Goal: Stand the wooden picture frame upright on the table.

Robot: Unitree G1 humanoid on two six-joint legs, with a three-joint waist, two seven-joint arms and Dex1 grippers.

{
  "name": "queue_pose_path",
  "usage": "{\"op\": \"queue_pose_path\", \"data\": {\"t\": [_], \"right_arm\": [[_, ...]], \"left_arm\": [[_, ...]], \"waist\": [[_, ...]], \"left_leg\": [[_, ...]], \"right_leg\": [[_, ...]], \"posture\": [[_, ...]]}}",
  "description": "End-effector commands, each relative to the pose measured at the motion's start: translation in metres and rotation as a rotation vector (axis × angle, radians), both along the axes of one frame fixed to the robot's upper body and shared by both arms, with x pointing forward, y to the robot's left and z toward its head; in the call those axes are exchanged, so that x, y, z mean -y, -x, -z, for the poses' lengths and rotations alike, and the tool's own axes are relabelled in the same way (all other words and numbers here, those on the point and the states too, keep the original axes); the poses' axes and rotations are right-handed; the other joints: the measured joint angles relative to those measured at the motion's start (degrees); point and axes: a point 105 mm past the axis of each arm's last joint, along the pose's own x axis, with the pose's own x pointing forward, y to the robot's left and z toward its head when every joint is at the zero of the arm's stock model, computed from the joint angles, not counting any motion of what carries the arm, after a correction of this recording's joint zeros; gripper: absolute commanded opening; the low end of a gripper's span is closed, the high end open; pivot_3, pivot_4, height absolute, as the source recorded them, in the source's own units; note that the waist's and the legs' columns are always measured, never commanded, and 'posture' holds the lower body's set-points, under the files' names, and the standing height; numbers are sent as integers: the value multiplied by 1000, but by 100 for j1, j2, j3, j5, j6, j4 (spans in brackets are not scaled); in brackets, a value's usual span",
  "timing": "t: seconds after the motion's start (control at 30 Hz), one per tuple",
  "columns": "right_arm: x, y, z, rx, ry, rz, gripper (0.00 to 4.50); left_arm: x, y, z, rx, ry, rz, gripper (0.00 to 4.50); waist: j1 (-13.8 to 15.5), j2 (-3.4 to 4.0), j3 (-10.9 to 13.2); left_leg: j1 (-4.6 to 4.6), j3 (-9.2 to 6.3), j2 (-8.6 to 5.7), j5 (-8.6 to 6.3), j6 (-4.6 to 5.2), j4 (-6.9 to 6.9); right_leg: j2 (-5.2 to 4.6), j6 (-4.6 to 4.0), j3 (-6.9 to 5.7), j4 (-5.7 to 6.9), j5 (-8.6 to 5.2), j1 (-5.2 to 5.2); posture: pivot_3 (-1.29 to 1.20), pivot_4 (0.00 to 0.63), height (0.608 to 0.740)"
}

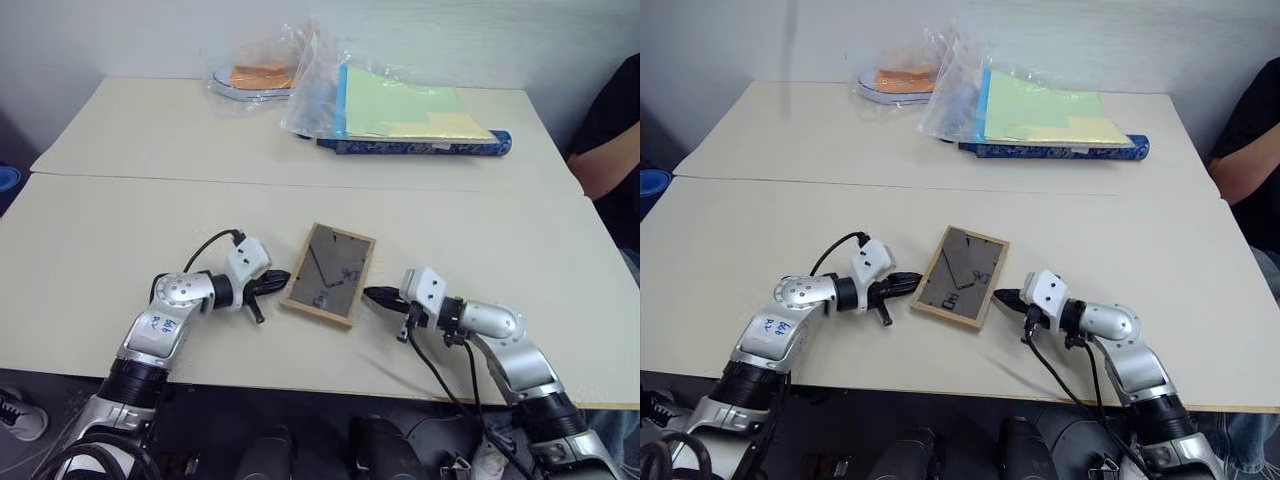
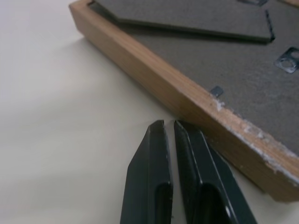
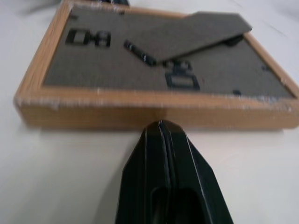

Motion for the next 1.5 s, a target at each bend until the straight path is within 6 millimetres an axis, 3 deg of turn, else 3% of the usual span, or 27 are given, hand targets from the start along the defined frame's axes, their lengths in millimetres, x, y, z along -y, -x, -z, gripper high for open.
{"op": "queue_pose_path", "data": {"t": [0.03,0.2,0.33,0.43,0.5,0.63,0.83,1.1,1.33,1.5], "right_arm": [[-9,1,-11,39,-13,-28,0],[0,-1,-10,15,12,-15,0],[13,0,-12,22,50,-18,0],[20,5,-19,16,51,-33,0],[20,11,-19,-6,59,-61,0],[14,17,-20,-17,90,-86,0],[5,17,-18,-9,114,-103,0],[0,14,-15,-23,125,-87,0],[-10,17,-17,-27,118,-111,0],[-11,19,-13,-34,125,-111,0]], "left_arm": [[15,15,-2,3,21,77,333],[7,20,-2,-13,55,27,333],[-11,28,-5,-100,128,-43,333],[-40,31,-7,-263,224,-184,911],[-45,37,-9,-418,296,-203,1487],[-39,47,-30,-825,445,-181,2732],[-13,38,-25,-958,420,-140,4468],[12,35,-6,-1053,337,-148,4468],[36,37,-10,-1102,354,-69,4468],[40,33,-11,-1124,379,-82,4468]], "waist": [[-11,0,0],[-17,1,0],[-17,0,0],[-18,0,0],[-18,0,0],[8,-2,1],[-16,-2,1],[18,2,-2],[87,3,-4],[123,2,-4]], "left_leg": [[0,0,0,0,0,0],[1,0,1,-1,-1,2],[0,0,2,-1,-1,2],[0,0,3,-1,-1,4],[0,-2,4,-1,-1,4],[-4,-10,2,-3,2,14],[-11,-19,-8,-8,6,21],[-6,-21,-8,-5,0,27],[-4,-25,-19,-5,1,32],[-3,-25,-20,-5,1,32]], "right_leg": [[0,0,0,2,0,0],[1,0,1,1,0,-1],[0,0,2,1,0,-2],[1,0,1,1,0,-1],[1,0,1,2,0,-1],[1,0,-4,9,0,3],[-3,2,-6,19,1,3],[-4,2,-8,11,1,6],[-12,2,-9,9,1,9],[-13,2,-10,8,1,9]], "posture": [[0,150,740],[0,150,740],[0,150,740],[0,150,740],[0,150,740],[0,150,740],[0,150,740],[0,150,740],[0,150,740],[0,150,740]]}}
